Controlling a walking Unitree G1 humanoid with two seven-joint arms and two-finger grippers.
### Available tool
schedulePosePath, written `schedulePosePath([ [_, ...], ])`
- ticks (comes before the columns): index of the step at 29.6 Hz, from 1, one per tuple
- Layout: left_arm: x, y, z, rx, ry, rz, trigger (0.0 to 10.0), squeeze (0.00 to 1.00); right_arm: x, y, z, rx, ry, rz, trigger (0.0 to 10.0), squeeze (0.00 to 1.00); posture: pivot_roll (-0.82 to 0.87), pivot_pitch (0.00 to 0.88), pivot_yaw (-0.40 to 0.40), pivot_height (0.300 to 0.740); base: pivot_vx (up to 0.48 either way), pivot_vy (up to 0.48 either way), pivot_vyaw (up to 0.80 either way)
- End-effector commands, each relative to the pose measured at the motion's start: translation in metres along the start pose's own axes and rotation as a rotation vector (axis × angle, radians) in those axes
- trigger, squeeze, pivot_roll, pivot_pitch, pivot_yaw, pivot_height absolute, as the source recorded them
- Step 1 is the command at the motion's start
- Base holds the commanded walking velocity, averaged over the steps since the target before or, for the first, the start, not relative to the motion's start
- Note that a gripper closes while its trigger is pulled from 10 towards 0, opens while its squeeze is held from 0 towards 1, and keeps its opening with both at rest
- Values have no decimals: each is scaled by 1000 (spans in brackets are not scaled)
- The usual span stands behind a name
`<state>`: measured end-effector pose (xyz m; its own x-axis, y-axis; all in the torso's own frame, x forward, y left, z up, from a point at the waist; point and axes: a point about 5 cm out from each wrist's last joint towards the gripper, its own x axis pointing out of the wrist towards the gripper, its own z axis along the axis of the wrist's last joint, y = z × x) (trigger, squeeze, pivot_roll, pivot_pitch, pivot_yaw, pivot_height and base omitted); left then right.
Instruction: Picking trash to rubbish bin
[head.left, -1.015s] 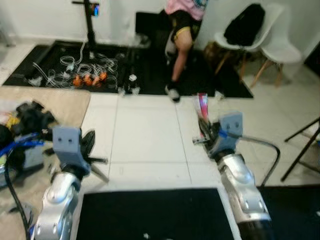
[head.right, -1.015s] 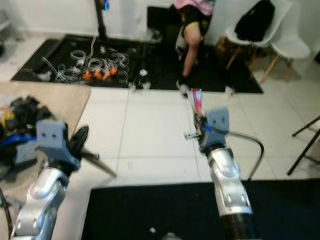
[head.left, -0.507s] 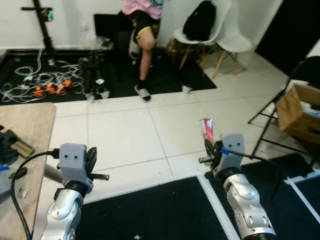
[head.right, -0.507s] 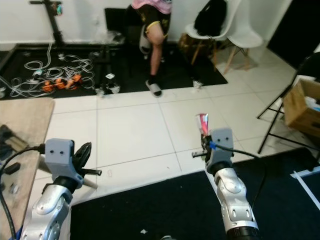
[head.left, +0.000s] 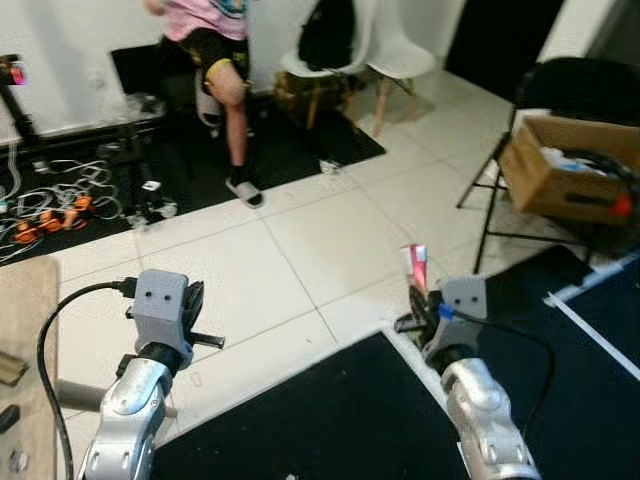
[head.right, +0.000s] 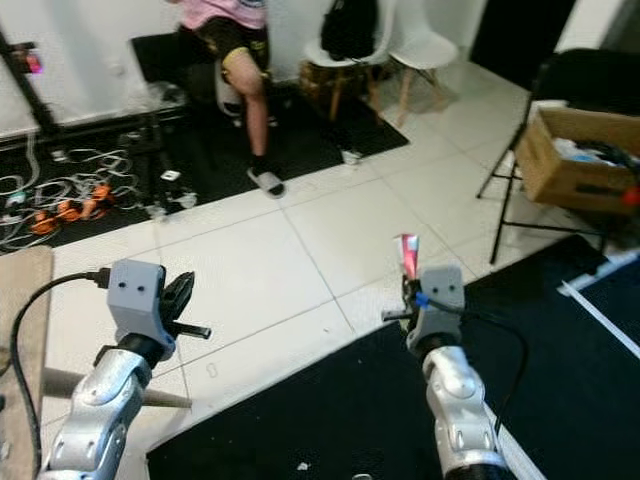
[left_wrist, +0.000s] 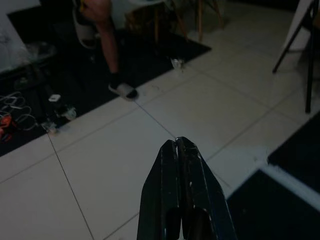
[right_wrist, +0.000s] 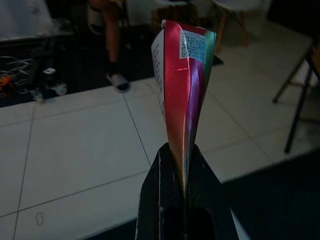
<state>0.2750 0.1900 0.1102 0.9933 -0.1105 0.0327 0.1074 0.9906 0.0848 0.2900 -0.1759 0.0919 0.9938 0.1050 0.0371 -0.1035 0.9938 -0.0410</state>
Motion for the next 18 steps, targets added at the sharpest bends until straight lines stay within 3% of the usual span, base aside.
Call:
schedulePosePath([
  [1,0,0,-2,3,0,-4,10000,0,-1,-1,0,0,-5,-7,10000,0,38,117,73,740,0,0,-606],
  [18,2,3,0,-8,-16,40,10000,0,3,2,-1,-2,-6,2,10000,0,50,121,52,740,0,0,-604],
])
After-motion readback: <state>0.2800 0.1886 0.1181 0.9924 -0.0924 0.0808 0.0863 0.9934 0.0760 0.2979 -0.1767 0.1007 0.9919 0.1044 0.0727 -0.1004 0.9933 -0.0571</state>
